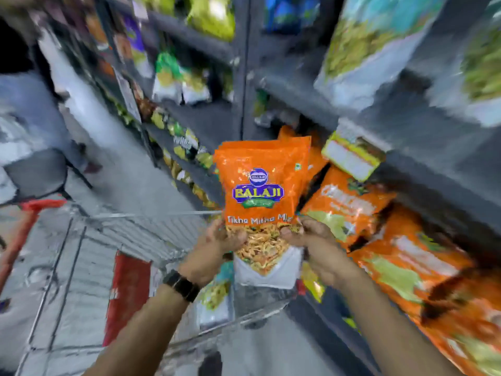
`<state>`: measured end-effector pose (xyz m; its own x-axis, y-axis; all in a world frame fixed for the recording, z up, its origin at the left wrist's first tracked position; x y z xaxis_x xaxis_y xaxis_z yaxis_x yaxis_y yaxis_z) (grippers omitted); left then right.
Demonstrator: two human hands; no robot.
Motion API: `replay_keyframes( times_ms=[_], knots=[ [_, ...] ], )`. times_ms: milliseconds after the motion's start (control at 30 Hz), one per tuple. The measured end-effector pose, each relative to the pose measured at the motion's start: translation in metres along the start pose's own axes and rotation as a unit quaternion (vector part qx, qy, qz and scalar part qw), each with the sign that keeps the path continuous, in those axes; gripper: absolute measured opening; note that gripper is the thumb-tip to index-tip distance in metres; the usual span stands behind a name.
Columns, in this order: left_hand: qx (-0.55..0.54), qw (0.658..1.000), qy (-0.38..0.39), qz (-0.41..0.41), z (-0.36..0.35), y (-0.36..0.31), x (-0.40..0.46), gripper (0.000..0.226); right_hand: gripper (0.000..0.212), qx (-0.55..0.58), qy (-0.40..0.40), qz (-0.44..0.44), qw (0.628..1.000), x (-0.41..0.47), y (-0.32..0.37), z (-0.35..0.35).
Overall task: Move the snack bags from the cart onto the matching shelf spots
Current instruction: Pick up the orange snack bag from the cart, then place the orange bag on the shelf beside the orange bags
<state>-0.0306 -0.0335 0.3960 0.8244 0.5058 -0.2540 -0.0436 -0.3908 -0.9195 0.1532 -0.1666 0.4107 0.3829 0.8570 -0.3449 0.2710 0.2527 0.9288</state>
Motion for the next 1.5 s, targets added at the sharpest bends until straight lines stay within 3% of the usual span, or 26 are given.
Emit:
replay_keyframes(
  times_ms=[100, 233, 333, 400, 500, 600, 767, 867, 967, 1033, 1267, 1333, 1433, 1500],
  knots=[
    [0.042, 0.994, 0.048, -0.089, -0.066, -0.064, -0.015, 0.045, 0.031, 0.018, -0.024, 0.088, 0.996, -0.061, 0.063, 0.029],
    [0.110, 0.970, 0.123, -0.177, -0.167, -0.127, -0.025, 0.046, 0.028, 0.020, -0.078, 0.202, 0.976, -0.152, 0.132, 0.080],
    [0.107, 0.955, 0.179, -0.213, -0.245, -0.150, -0.024, 0.045, 0.041, 0.023, -0.142, 0.265, 0.954, -0.217, 0.162, 0.127],
    [0.106, 0.944, 0.218, -0.223, -0.296, -0.156, -0.017, 0.047, 0.036, 0.019, -0.185, 0.295, 0.937, -0.255, 0.173, 0.159],
    [0.098, 0.932, 0.274, -0.216, -0.372, -0.160, 0.000, 0.047, 0.010, 0.024, -0.258, 0.329, 0.908, -0.307, 0.183, 0.204],
    [0.098, 0.919, 0.323, -0.204, -0.445, -0.154, 0.013, 0.049, 0.014, 0.019, -0.338, 0.329, 0.882, -0.348, 0.186, 0.247],
    [0.103, 0.919, 0.341, -0.165, -0.533, -0.123, 0.033, 0.044, 0.010, 0.036, -0.419, 0.323, 0.848, -0.384, 0.175, 0.309],
    [0.107, 0.919, 0.352, -0.145, -0.562, -0.108, 0.032, 0.057, 0.011, 0.046, -0.440, 0.327, 0.835, -0.395, 0.164, 0.332],
    [0.105, 0.912, 0.371, -0.139, -0.576, -0.096, 0.027, 0.068, 0.041, 0.045, -0.446, 0.326, 0.832, -0.398, 0.147, 0.350],
    [0.106, 0.912, 0.371, -0.142, -0.580, -0.091, 0.027, 0.061, 0.049, 0.048, -0.445, 0.330, 0.831, -0.398, 0.135, 0.359],
    [0.128, 0.910, 0.360, -0.162, -0.580, -0.090, 0.021, 0.057, 0.028, 0.044, -0.444, 0.315, 0.838, -0.403, 0.132, 0.364],
    [0.142, 0.908, 0.352, -0.175, -0.575, -0.089, 0.019, 0.058, 0.036, 0.046, -0.463, 0.308, 0.830, -0.404, 0.131, 0.362],
    [0.171, 0.910, 0.323, -0.196, -0.558, -0.088, 0.011, 0.063, 0.044, 0.017, -0.552, 0.296, 0.779, -0.410, 0.122, 0.342],
    [0.190, 0.907, 0.299, -0.228, -0.535, -0.089, 0.002, 0.059, 0.029, -0.018, -0.608, 0.306, 0.732, -0.418, 0.117, 0.316]
  ],
)
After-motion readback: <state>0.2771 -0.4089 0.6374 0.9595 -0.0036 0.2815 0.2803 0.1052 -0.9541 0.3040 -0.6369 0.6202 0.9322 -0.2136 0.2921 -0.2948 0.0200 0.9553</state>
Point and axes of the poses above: each hand's wrist, its own x-axis towards the middle knuckle, its own z-axis out of the back of the hand, y = z × x, the point moved 2 cm from there along x, towards the middle knuckle, and after that the axes turned 8 degrees about y, right-handed, at the moved point
